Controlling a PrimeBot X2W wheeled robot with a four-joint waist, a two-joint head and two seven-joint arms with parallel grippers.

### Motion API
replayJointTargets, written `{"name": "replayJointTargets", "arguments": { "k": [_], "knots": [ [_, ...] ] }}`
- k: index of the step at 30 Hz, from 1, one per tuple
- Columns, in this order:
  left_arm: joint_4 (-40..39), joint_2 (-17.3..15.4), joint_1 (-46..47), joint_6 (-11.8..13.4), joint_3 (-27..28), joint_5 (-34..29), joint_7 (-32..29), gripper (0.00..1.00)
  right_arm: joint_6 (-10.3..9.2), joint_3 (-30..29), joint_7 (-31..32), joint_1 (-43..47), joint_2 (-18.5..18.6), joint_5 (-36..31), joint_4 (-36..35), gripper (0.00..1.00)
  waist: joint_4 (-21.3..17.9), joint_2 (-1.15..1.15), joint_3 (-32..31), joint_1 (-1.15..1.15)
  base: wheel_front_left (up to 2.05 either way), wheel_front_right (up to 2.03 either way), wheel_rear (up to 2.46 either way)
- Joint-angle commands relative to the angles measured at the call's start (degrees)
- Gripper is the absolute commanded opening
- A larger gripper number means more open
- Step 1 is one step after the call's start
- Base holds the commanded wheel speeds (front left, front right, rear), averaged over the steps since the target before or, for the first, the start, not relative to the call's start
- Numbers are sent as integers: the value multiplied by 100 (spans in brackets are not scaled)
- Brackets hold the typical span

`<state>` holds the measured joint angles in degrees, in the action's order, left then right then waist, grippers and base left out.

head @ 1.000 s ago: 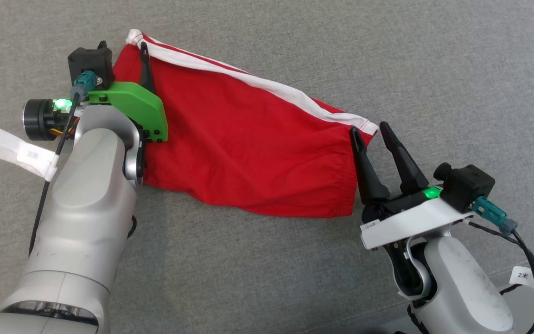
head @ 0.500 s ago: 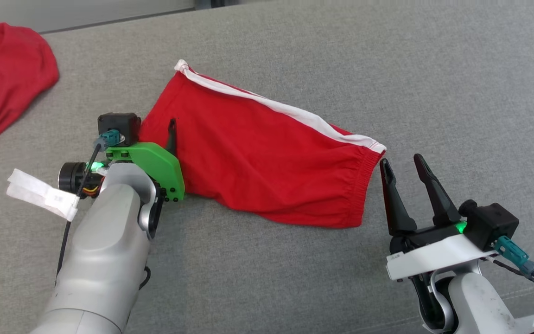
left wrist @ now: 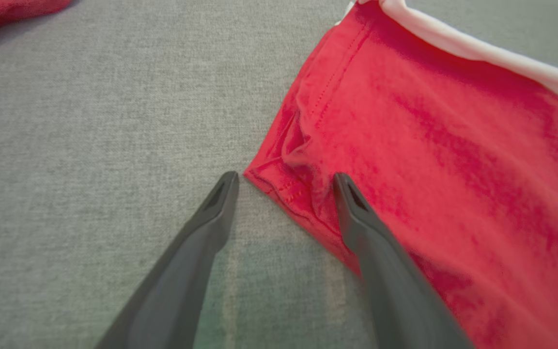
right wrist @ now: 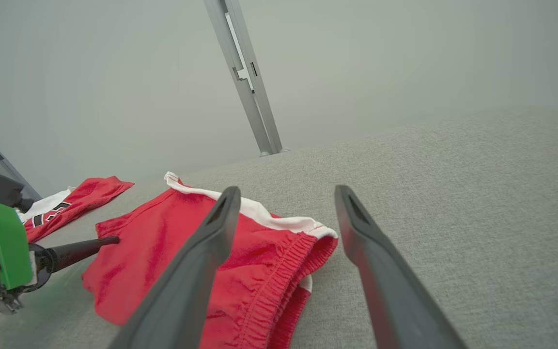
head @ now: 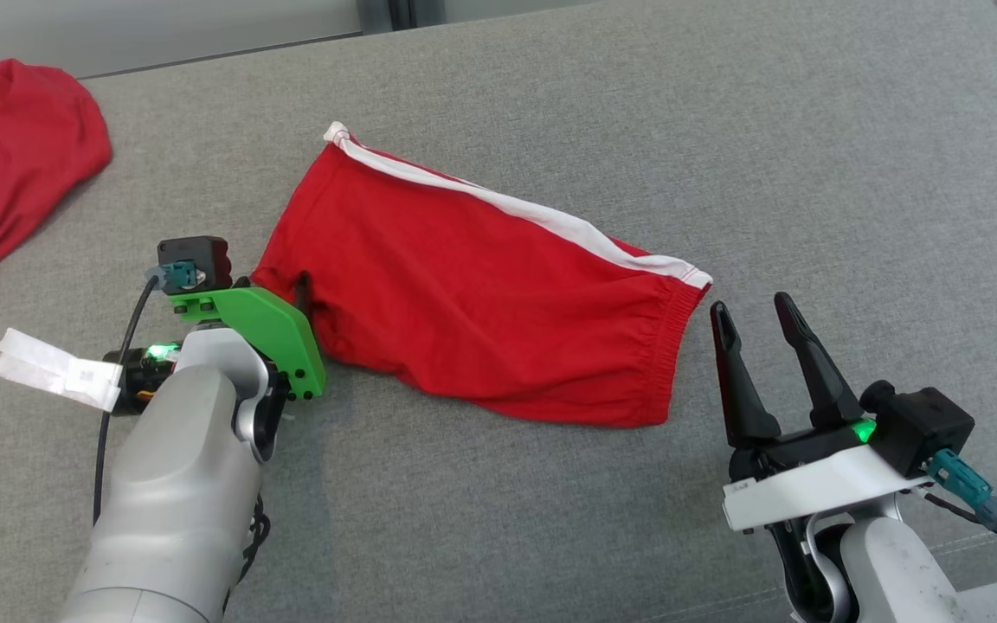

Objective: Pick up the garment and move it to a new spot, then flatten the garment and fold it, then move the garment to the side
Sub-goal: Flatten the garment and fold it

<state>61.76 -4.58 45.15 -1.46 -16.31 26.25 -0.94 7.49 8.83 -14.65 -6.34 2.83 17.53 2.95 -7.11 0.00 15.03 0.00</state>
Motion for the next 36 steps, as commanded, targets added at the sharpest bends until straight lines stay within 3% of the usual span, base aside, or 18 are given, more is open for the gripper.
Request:
{"name": "replayJointTargets", "arguments": {
  "k": [1,7,8,9,17,24,36],
  "knots": [
    [16,-64,-11,-15,34,58,-21,100,1,-12,-2,6,11,3,-22,100,-54,0,49,0,0,0,0],
    [118,-142,118,35,34,88,-179,100,1,59,-5,-83,11,48,-9,100,-165,0,127,0,0,0,0],
    [129,-151,133,38,26,88,-198,56,1,71,-8,-93,11,56,-6,100,-178,0,134,0,0,0,0],
    [138,-156,155,10,13,91,-217,0,1,83,-11,-100,11,55,0,100,-192,0,140,0,0,0,0],
    [29,-123,-54,-194,-64,172,-88,0,1,-80,-33,21,11,23,70,100,-75,0,-24,0,0,0,0],
    [-346,-82,-501,-263,-35,319,286,0,1,-325,15,175,12,-71,94,100,326,0,-341,0,0,0,0],
    [-1695,117,-2032,22,86,824,749,0,1,-962,520,407,12,-67,230,100,1075,0,-730,0,0,0,0]
  ]
}}
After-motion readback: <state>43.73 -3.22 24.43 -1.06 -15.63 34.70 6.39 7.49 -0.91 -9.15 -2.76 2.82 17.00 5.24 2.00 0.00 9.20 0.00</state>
